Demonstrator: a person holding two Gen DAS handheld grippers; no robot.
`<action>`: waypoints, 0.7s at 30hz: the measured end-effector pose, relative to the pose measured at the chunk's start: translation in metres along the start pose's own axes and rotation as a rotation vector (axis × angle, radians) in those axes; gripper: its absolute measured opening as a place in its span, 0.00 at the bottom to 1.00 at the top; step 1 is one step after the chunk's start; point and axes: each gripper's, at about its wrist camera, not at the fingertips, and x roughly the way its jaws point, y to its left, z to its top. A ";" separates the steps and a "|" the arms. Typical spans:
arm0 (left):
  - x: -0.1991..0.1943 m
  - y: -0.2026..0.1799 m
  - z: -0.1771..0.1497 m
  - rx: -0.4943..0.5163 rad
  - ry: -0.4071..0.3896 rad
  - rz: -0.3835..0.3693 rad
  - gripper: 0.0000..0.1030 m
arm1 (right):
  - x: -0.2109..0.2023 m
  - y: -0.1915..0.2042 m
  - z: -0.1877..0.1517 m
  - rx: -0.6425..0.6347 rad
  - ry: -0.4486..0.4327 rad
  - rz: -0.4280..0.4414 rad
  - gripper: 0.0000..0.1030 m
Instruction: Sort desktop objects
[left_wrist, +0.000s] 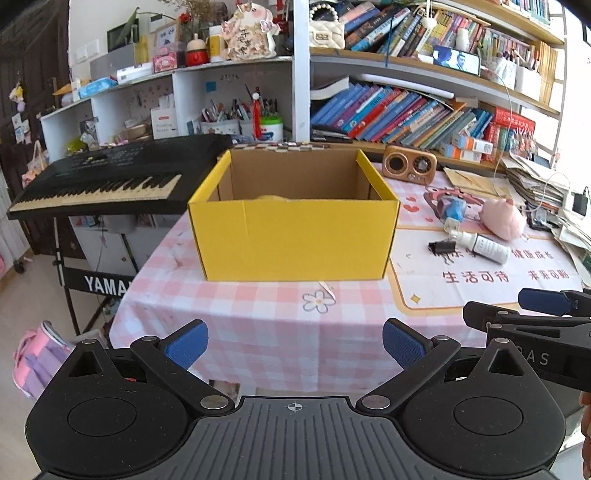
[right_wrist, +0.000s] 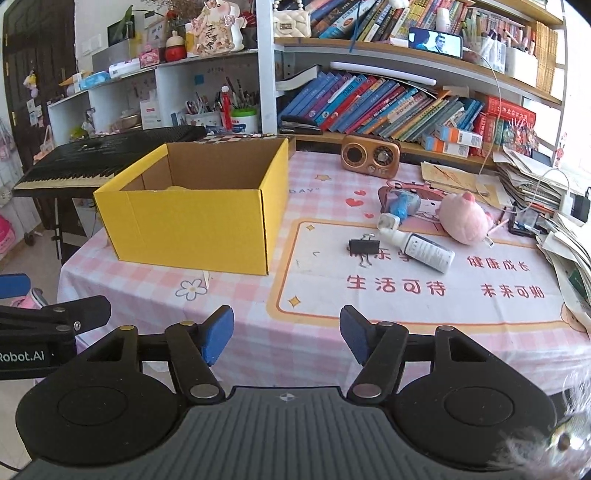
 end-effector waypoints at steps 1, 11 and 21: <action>0.000 -0.001 -0.001 0.001 0.002 -0.003 0.99 | -0.001 -0.001 -0.001 0.002 0.002 -0.003 0.63; 0.003 -0.012 -0.004 0.030 0.019 -0.054 0.99 | -0.009 -0.012 -0.011 0.032 0.021 -0.059 0.66; 0.010 -0.033 -0.002 0.076 0.031 -0.126 0.99 | -0.015 -0.033 -0.019 0.080 0.036 -0.135 0.68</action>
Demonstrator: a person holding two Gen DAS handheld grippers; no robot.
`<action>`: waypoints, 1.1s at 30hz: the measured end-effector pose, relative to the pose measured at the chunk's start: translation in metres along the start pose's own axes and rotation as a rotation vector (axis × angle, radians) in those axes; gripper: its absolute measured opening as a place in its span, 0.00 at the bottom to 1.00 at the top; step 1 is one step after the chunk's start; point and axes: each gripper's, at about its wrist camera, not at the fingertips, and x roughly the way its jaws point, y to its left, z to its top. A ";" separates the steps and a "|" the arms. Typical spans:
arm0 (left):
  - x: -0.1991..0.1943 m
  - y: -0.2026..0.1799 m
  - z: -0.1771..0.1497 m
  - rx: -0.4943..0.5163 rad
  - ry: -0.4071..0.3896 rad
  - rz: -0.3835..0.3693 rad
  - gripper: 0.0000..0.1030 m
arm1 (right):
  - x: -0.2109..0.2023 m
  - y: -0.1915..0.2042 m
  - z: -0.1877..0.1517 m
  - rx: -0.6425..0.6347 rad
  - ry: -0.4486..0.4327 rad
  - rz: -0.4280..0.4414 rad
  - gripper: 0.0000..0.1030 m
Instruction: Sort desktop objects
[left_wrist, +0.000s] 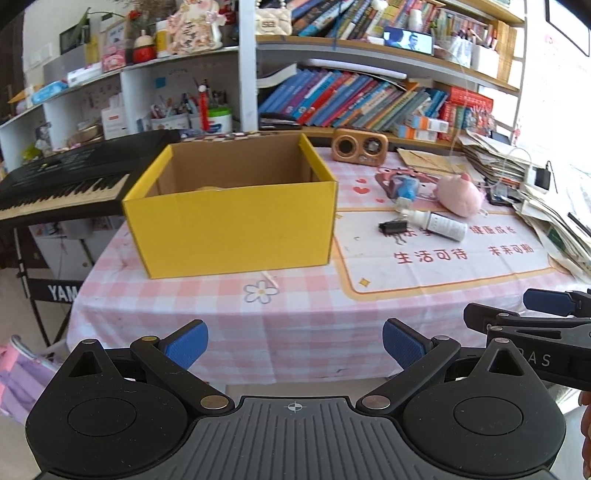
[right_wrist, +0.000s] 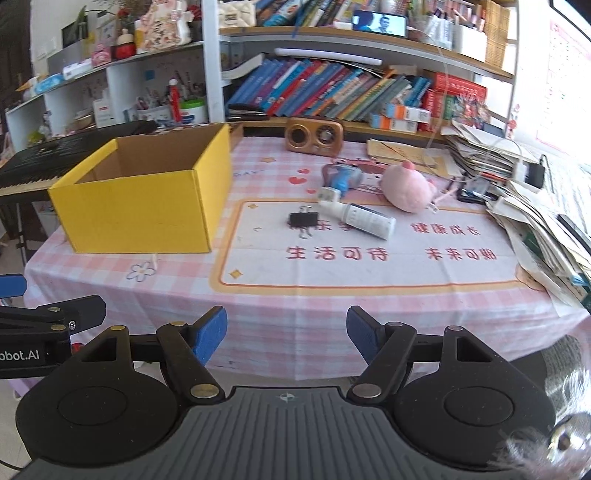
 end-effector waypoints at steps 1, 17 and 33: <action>0.001 -0.002 0.001 0.004 0.001 -0.006 0.99 | 0.000 -0.002 0.000 0.004 0.000 -0.006 0.68; 0.027 -0.035 0.018 0.058 0.027 -0.049 0.99 | 0.013 -0.038 0.006 0.061 0.023 -0.046 0.71; 0.066 -0.079 0.038 0.076 0.078 -0.075 0.99 | 0.047 -0.086 0.024 0.063 0.078 -0.048 0.71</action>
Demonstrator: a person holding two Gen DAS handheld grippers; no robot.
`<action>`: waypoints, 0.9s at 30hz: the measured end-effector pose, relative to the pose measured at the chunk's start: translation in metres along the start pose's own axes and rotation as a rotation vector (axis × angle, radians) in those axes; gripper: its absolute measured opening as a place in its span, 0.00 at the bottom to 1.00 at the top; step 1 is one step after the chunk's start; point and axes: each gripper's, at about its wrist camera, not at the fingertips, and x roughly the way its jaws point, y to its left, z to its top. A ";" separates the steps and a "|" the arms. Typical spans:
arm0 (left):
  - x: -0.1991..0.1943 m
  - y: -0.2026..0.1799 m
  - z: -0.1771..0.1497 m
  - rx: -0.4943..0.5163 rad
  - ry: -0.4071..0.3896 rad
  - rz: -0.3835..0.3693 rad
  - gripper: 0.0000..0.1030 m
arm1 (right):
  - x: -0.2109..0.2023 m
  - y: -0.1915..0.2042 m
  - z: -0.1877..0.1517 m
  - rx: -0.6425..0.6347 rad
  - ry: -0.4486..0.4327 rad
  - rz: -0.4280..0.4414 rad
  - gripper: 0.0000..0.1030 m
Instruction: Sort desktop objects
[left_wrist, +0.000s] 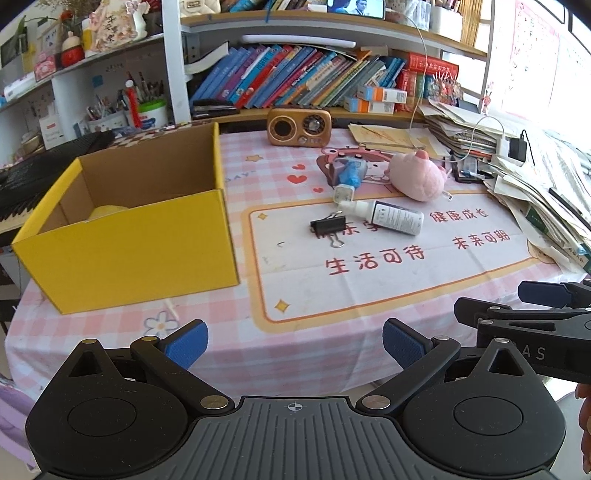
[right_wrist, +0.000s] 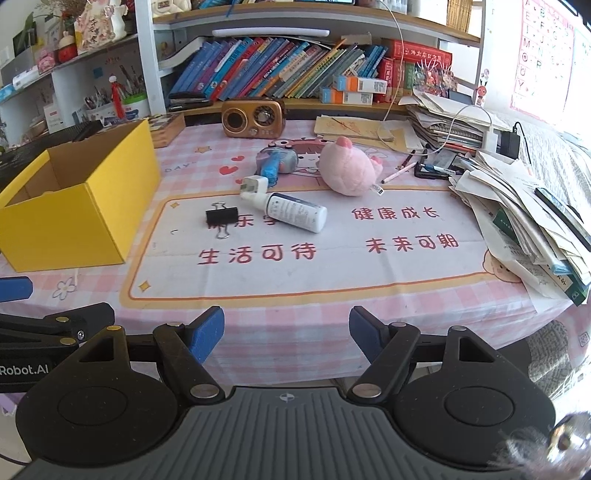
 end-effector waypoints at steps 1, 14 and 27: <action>0.003 -0.002 0.002 -0.003 0.003 0.000 0.99 | 0.003 -0.003 0.002 -0.003 0.004 0.002 0.71; 0.041 -0.036 0.027 -0.043 0.020 0.025 0.99 | 0.045 -0.041 0.034 -0.063 0.032 0.056 0.68; 0.075 -0.066 0.048 -0.056 0.044 0.070 0.99 | 0.097 -0.064 0.083 -0.309 -0.005 0.218 0.61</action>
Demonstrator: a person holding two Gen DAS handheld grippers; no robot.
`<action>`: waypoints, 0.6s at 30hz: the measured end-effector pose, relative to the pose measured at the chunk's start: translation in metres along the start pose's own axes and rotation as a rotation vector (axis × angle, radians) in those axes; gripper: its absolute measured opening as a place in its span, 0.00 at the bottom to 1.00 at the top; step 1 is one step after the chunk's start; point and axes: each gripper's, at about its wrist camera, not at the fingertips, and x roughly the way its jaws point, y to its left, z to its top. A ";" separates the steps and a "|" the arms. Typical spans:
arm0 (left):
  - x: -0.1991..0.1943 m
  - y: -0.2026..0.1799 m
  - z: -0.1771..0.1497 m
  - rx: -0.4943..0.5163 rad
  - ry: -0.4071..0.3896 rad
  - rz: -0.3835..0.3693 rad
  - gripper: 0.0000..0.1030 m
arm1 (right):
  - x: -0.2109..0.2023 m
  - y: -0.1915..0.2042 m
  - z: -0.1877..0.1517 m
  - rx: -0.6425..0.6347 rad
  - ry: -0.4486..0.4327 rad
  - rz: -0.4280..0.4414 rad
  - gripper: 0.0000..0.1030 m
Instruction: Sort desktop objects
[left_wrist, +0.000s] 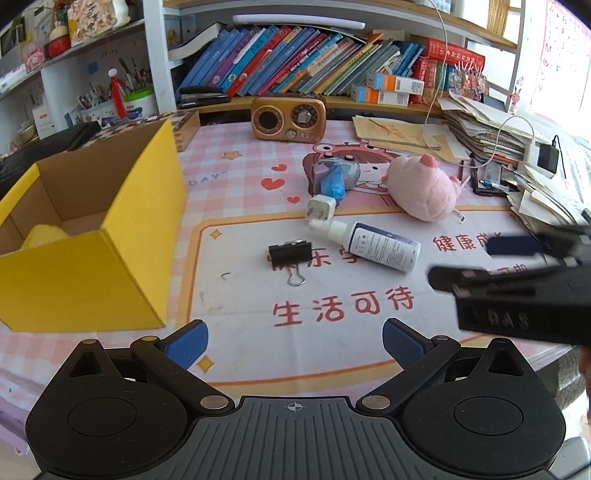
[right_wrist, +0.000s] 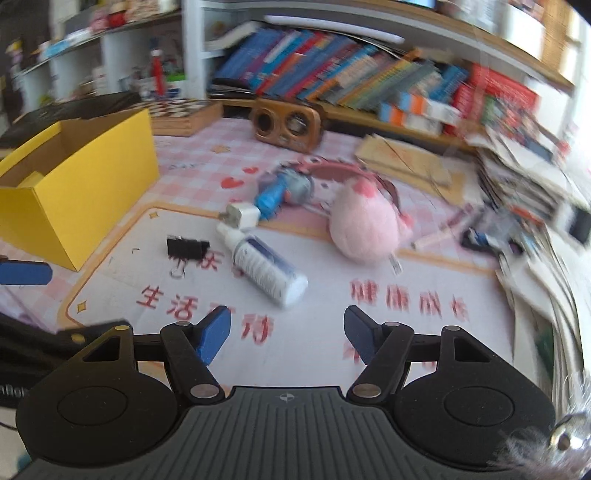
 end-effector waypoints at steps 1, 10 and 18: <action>0.001 -0.003 0.001 0.004 -0.003 0.004 0.99 | 0.005 -0.003 0.005 -0.024 0.000 0.024 0.58; 0.017 -0.015 0.012 0.017 0.005 0.041 0.99 | 0.066 -0.004 0.043 -0.240 0.071 0.140 0.46; 0.033 -0.019 0.024 0.023 0.000 0.064 0.98 | 0.117 0.004 0.055 -0.344 0.211 0.223 0.44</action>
